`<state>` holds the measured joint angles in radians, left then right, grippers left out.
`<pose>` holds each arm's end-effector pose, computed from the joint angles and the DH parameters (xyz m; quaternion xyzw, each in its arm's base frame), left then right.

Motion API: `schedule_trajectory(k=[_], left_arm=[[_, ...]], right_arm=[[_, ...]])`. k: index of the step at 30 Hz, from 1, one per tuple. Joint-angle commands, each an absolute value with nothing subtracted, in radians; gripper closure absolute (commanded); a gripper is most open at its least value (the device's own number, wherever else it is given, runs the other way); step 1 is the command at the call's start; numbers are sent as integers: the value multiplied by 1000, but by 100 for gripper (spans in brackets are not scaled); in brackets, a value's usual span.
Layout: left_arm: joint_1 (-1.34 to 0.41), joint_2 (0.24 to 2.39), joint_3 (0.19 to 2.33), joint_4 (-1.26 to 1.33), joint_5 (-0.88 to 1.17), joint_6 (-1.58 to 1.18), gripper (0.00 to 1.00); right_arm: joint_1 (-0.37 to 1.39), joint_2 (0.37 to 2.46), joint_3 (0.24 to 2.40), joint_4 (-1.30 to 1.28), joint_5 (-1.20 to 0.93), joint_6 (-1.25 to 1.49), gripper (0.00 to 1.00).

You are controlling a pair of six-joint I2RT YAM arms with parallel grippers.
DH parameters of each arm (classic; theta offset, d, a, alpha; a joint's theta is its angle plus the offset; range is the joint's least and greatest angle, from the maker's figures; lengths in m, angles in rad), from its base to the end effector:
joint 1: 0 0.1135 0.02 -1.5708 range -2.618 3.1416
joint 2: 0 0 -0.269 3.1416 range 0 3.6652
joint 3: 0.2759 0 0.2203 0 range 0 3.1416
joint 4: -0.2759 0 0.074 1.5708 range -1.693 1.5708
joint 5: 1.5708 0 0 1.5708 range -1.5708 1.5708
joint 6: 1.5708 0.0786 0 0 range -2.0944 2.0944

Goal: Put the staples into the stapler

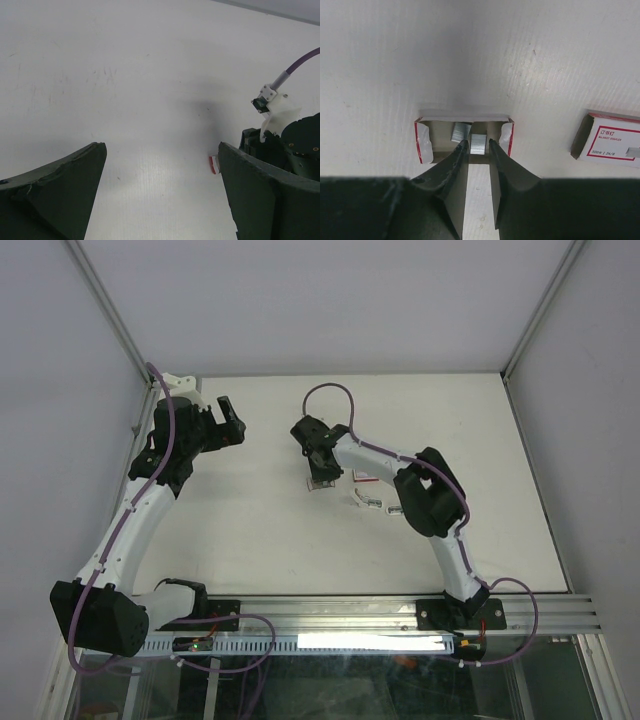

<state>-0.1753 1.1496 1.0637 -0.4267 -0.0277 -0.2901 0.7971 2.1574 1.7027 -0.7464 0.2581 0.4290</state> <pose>0.2557 -0.0431 0.3258 -0.0565 0.8614 -0.1048 0.4939 0.3217 0.3006 0.1585 -0.1551 0.9627 0.0014 0.2219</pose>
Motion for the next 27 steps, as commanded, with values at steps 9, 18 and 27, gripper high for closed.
schedule_trajectory(k=[9,18,27], left_arm=[[-172,1114,1060,-394,-57,-263,1],[-173,1112,1058,-394,-55,-263,1],[-173,1109,1057,-391,-51,-265,1]], right_arm=[[802,2180,1758,-740,299,446,76],[802,2200,1779,-764,325,449,78],[811,2221,1799,-769,335,451,78]])
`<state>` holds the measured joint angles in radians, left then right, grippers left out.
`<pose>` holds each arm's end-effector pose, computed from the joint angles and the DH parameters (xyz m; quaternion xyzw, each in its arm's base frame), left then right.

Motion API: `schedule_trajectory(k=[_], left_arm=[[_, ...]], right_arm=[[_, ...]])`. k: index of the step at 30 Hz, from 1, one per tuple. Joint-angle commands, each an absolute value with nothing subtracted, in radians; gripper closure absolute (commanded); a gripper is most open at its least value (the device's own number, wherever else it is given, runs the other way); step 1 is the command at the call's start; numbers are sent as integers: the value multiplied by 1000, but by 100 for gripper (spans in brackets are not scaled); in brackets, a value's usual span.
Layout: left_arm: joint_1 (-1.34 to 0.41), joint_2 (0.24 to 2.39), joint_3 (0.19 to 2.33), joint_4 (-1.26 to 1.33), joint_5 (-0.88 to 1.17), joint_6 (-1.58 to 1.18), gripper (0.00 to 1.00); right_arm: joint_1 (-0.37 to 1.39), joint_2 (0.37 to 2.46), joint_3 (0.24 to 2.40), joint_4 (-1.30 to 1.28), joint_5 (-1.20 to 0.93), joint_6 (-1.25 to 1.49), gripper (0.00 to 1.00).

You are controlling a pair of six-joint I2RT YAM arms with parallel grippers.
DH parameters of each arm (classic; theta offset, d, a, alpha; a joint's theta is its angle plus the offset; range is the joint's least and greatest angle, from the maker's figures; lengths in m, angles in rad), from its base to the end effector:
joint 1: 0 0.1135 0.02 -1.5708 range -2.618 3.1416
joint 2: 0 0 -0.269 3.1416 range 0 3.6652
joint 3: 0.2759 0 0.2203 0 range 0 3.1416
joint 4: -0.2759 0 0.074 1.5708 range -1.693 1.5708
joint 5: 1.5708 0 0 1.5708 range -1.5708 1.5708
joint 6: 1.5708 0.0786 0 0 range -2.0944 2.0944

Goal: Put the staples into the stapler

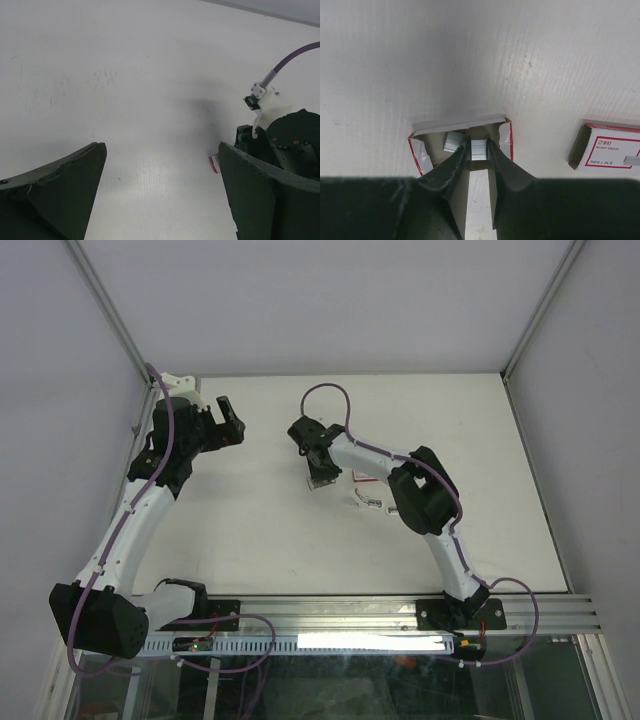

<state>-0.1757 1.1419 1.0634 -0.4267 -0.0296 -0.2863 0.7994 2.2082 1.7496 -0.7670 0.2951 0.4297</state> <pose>0.2541 -0.0427 0.3275 -0.0551 0.8596 -0.1039 0.4973 0.3282 0.3047 0.1493 -0.1543 0.9625 -0.0204 0.2223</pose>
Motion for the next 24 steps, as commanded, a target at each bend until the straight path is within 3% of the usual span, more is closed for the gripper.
schedule_trajectory(k=[1,6,17,24], left_arm=[[-172,1109,1057,-391,-49,-265,1],[-173,1109,1054,-390,-48,-265,1],[-172,1118,1040,-373,-9,-271,1],[-173,1134,1028,-359,34,-269,1]], right_arm=[[813,2220,1801,-768,339,450,79],[816,2194,1807,-766,340,441,85],[811,1931,1734,-692,226,327,86],[801,1675,1482,-669,100,244,86]])
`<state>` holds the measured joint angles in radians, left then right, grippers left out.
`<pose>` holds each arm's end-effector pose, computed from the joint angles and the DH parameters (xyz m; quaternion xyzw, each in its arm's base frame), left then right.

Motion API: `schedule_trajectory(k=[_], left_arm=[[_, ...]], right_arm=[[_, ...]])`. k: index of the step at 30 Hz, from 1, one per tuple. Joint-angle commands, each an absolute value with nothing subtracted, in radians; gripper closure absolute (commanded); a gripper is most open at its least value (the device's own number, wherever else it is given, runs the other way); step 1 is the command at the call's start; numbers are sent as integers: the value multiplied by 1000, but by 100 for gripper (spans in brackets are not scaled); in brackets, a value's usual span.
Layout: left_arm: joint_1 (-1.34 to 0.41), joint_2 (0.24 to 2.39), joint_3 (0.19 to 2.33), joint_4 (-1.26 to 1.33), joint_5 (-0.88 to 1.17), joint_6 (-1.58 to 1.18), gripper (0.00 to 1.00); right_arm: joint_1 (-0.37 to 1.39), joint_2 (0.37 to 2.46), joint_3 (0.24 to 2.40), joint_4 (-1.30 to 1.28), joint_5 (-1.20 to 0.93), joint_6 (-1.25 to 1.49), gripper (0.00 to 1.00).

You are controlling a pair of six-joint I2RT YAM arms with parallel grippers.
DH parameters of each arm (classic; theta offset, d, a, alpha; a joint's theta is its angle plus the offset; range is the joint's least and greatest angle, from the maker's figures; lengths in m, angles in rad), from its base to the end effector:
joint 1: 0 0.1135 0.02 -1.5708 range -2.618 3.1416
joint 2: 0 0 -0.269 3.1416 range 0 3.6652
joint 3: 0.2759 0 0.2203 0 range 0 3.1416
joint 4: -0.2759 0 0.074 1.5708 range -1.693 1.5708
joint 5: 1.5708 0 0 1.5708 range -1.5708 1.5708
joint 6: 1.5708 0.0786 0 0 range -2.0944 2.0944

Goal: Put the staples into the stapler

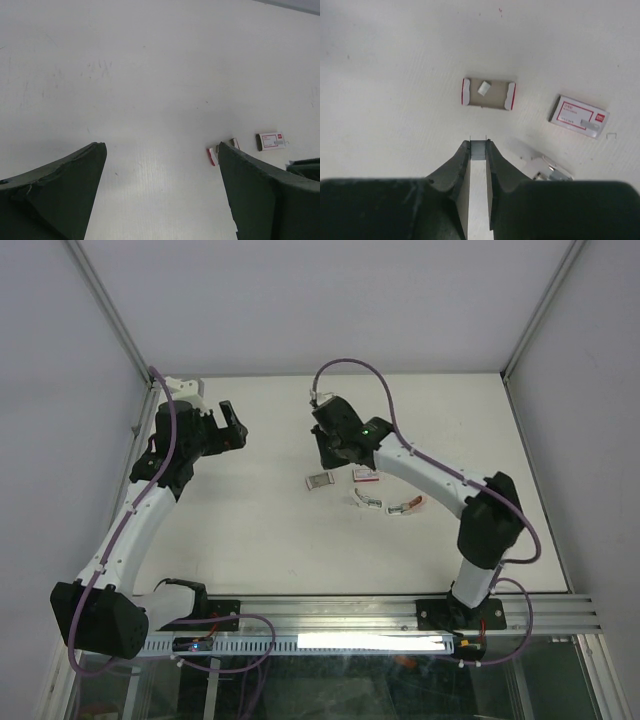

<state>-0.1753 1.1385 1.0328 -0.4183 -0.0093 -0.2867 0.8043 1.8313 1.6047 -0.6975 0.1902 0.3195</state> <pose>0.2527 -0.0440 0.3187 -0.0505 0.8646 -0.1105 0.4875 0.2884 0.2781 0.2636 -0.1973 0.9235 0.0923 0.3156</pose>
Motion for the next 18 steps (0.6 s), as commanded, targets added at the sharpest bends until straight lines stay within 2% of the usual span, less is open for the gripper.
schedule_trajectory(k=[1,10,18], left_arm=[[-173,1137,1028,-358,36,-268,1],[-172,1162,1022,-353,36,-268,1],[-173,1166,1020,-353,37,-269,1]], right_arm=[[805,1638,1442,-673,77,234,86],[956,1466,1126,-696,47,295,85],[1014,1500,977,-649,114,346,85]])
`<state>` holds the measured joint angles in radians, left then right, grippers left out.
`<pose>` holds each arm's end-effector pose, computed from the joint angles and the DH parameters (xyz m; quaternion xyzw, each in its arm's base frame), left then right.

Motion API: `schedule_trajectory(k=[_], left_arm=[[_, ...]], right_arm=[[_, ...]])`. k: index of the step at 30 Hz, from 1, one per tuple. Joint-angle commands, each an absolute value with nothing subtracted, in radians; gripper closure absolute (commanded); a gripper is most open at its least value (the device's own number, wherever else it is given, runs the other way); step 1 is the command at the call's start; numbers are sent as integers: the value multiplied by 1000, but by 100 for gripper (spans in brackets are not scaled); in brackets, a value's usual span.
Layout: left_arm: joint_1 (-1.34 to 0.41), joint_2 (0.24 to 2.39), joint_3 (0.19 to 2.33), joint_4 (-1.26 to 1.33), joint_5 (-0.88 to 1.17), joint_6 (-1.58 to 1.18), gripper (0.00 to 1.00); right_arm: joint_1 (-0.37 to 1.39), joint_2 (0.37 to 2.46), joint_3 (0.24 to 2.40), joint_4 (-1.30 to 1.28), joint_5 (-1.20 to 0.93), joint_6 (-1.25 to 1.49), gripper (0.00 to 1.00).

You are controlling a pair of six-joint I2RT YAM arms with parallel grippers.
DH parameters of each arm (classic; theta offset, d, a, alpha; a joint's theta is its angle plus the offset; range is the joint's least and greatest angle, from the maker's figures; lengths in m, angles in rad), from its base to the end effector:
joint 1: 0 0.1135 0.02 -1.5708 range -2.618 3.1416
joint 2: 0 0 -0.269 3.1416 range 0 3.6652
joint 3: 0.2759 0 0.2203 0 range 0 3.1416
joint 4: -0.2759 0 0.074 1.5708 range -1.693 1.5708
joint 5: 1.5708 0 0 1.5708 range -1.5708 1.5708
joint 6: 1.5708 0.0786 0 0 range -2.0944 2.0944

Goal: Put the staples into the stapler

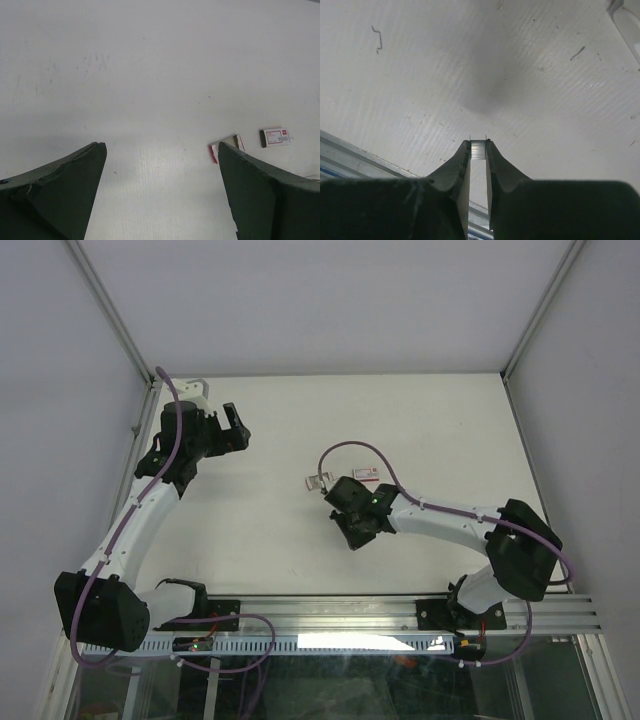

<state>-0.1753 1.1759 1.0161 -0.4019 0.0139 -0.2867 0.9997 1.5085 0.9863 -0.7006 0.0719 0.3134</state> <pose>0.2602 -0.0472 0.3060 -0.0454 0.8742 -0.1166 0.4692 0.1501 0.2232 0.1850 -0.3253 0.9290 0.0776 0.1587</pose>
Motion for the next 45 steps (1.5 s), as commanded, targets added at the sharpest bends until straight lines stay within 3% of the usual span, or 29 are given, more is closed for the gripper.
schedule_trajectory(k=[1,12,20,25,36,45], left_arm=[[-173,1164,1019,-353,36,-268,1],[-172,1157,1020,-353,38,-270,1],[-172,1154,1019,-353,44,-276,1],[-172,1154,1022,-351,47,-277,1],[-173,1150,1021,-351,52,-278,1],[-173,1150,1021,-351,53,-278,1]], right_arm=[[1016,1506,972,-646,117,347,85],[1019,1573,944,-614,107,356,82],[1019,1614,968,-640,118,355,70],[1019,1630,990,-643,122,357,66],[1018,1655,1010,-641,147,352,68],[1020,1656,1011,-660,149,351,79]])
